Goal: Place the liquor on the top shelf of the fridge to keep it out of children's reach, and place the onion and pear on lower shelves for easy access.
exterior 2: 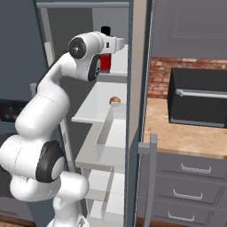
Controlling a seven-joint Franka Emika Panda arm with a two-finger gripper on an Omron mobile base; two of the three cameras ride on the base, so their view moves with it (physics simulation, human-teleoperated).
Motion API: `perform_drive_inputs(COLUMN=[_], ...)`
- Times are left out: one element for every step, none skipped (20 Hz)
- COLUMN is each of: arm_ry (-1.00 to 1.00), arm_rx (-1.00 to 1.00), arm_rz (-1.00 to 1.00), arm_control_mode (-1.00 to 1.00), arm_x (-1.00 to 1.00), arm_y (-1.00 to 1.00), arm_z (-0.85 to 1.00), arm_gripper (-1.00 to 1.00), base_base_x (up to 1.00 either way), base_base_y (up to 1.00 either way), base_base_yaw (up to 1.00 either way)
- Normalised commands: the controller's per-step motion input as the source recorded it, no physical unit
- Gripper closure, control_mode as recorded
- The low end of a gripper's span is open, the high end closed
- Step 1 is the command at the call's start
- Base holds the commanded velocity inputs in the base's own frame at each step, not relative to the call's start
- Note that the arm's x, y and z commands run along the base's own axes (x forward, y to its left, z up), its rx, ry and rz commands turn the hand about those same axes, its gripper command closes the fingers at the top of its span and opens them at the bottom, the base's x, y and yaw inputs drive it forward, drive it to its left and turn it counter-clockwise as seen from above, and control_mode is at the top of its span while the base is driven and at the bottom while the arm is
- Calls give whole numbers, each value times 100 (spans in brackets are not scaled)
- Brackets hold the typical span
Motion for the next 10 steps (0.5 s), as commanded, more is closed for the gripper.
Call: perform_drive_inputs(arm_ry=[3, 2, 2, 1, 0, 0, 0, 0, 0, 0], arm_rx=[0, 0, 0, 0, 0, 0, 0, 0, 0, 0], arm_rz=[3, 2, 2, 2, 2, 1, 1, 1, 1, 1], arm_control_mode=[-100, -100, -100, -100, -100, -100, -100, -100, -100, -100], arm_x=[71, 70, 69, 69, 67, 64, 61, 59, 58, 56], arm_y=[-13, -13, -12, -12, -11, -11, -9, -6, -3, -1], arm_z=[0, -1, -3, -5, -7, -9, -9, -10, -12, -14], arm_gripper=[100, 100, 100, 100, 100, 100, 100, 100, 100, 100], base_base_x=[0, 0, 0, 0, 0, 0, 0, 0, 0, 0], base_base_y=[0, 0, 0, 0, 0, 0, 0, 0, 0, 0], base_base_yaw=[0, 0, 0, 0, 0, 0, 0, 0, 0, 0])
